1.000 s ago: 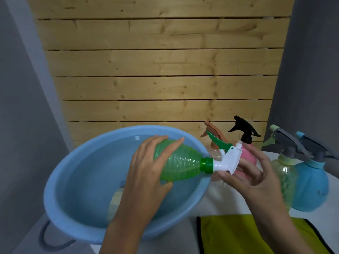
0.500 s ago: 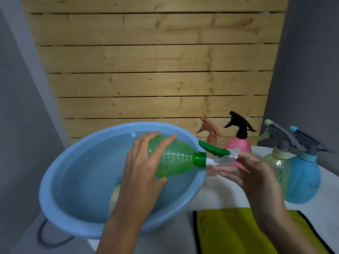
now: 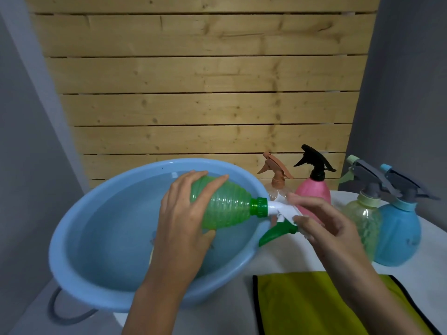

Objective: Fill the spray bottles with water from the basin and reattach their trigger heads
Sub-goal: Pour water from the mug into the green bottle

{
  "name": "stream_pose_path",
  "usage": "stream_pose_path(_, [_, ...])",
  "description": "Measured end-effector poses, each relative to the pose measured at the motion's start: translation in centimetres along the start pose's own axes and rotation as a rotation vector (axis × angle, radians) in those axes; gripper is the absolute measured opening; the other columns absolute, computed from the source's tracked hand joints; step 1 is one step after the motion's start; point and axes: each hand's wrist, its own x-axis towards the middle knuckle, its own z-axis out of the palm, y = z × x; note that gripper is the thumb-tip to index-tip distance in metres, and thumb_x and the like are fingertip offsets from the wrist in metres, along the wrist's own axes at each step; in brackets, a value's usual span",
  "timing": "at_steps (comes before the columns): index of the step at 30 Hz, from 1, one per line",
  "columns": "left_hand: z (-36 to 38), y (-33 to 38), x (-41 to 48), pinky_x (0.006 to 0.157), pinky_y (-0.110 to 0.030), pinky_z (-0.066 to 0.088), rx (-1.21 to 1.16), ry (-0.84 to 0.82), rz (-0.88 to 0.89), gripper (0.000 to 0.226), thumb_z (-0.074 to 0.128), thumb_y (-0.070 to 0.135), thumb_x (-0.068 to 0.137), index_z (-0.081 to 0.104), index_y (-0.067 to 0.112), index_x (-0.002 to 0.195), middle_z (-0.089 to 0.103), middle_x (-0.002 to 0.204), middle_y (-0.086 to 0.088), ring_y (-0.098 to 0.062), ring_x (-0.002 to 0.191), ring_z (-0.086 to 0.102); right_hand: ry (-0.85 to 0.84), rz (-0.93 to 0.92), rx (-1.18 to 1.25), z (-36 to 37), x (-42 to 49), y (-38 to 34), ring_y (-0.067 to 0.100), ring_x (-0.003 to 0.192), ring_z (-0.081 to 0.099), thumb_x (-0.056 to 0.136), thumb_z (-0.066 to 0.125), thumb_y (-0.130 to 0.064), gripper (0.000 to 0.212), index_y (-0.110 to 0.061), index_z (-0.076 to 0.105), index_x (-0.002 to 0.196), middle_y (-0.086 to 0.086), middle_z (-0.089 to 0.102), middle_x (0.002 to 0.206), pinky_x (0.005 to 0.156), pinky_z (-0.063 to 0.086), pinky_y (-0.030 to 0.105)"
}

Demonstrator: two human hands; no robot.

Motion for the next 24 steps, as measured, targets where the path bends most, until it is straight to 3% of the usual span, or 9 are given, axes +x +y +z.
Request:
stream_pose_path(5, [0.0, -0.1, 0.0, 0.103, -0.027, 0.027, 0.007, 0.013, -0.007, 0.108, 0.085, -0.003, 0.040, 0.049, 0.034, 0.135, 0.044, 0.132, 0.002, -0.019, 0.126, 0.037, 0.012, 0.006, 0.044, 0.2, 0.1, -0.2, 0.000, 0.077, 0.069, 0.083, 0.056, 0.017, 0.054, -0.025, 0.056, 0.118, -0.013, 0.073, 0.098, 0.059, 0.049, 0.010])
stream_pose_path(11, [-0.1, 0.1, 0.1, 0.098, -0.042, 0.043, 0.040, 0.061, 0.015, 0.099, 0.093, 0.017, 0.045, 0.052, 0.032, 0.134, 0.048, 0.130, -0.001, -0.024, 0.122, 0.044, -0.004, -0.106, 0.000, 0.4, 0.3, 0.2, 0.003, 0.101, 0.066, 0.076, 0.063, 0.020, 0.063, -0.026, 0.058, 0.119, -0.017, 0.071, 0.105, 0.080, 0.050, 0.011])
stream_pose_path(14, [0.0, 0.1, 0.1, 0.098, -0.039, 0.040, 0.066, 0.064, 0.024, 0.101, 0.093, 0.014, 0.044, 0.052, 0.033, 0.134, 0.048, 0.129, 0.000, -0.023, 0.122, 0.044, 0.006, -0.184, -0.183, 0.4, 0.5, 0.9, -0.002, 0.100, 0.065, 0.074, 0.072, 0.012, 0.067, -0.031, 0.056, 0.123, -0.022, 0.070, 0.105, 0.081, 0.048, 0.007])
stream_pose_path(18, [-0.1, 0.1, 0.0, 0.101, -0.034, 0.032, 0.080, 0.033, 0.064, 0.106, 0.089, 0.006, 0.039, 0.050, 0.036, 0.133, 0.047, 0.132, 0.003, -0.019, 0.126, 0.041, 0.040, -0.350, -0.625, 0.1, 0.8, 2.0, -0.008, 0.094, 0.056, 0.069, 0.080, 0.001, 0.071, -0.027, 0.056, 0.130, -0.007, 0.059, 0.100, 0.081, 0.037, -0.002])
stream_pose_path(21, [0.0, 0.3, -0.1, 0.102, -0.033, 0.030, 0.067, 0.016, 0.104, 0.105, 0.087, 0.004, 0.040, 0.051, 0.035, 0.133, 0.048, 0.132, 0.003, -0.019, 0.126, 0.041, 0.089, -0.495, -0.793, -0.1, 0.8, 2.4, -0.013, 0.090, 0.047, 0.065, 0.078, 0.012, 0.045, -0.010, 0.068, 0.103, -0.005, 0.050, 0.088, 0.078, 0.032, -0.002])
stream_pose_path(24, [0.0, 0.2, 0.0, 0.102, -0.035, 0.035, 0.002, 0.028, 0.079, 0.102, 0.087, 0.008, 0.043, 0.051, 0.035, 0.134, 0.048, 0.130, 0.005, -0.019, 0.123, 0.043, 0.208, -0.519, -0.821, -0.7, 0.8, 2.1, -0.001, 0.080, 0.045, 0.052, 0.067, 0.027, 0.047, -0.012, 0.062, 0.078, -0.008, 0.047, 0.081, 0.069, 0.032, 0.006])
